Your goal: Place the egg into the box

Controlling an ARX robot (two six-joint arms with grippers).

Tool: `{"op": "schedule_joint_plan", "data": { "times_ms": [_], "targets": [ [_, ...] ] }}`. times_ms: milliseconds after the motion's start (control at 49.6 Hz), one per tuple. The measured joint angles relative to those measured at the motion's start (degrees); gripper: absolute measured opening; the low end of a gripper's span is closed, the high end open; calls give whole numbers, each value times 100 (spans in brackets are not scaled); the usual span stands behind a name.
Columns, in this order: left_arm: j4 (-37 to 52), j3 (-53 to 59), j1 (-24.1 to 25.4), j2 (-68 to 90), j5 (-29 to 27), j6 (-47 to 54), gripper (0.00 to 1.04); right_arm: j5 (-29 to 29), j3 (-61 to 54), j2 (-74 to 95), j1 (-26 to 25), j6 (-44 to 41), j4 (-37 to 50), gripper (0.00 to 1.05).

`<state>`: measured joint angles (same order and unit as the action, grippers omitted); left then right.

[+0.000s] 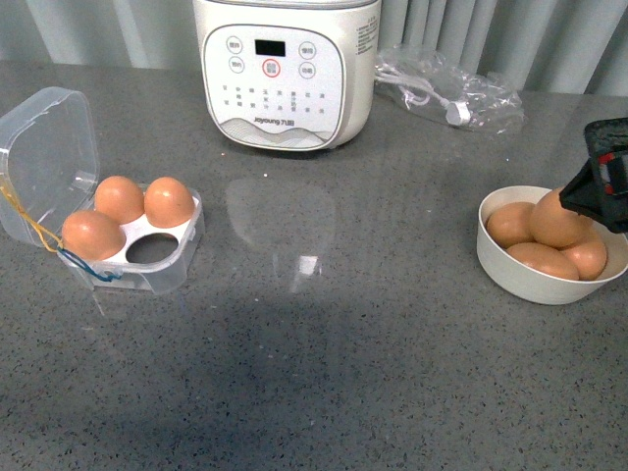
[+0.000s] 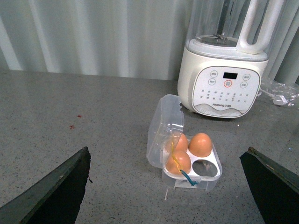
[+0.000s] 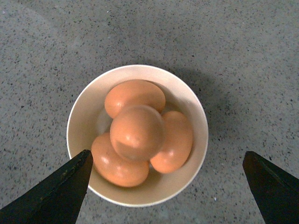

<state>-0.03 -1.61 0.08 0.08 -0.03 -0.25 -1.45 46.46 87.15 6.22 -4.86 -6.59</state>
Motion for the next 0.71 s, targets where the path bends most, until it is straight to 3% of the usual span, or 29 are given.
{"op": "schedule_joint_plan", "data": {
  "times_ms": [302,564,705],
  "targets": [
    [0,0,0,0,0,0,98,-94,748,1040,153,52,-81,97],
    [0,0,0,0,0,0,98,55,979,1386,282,35,-297,49],
    [0,0,0,0,0,0,98,142,984,1353,350,13,-302,42]
  ]
}}
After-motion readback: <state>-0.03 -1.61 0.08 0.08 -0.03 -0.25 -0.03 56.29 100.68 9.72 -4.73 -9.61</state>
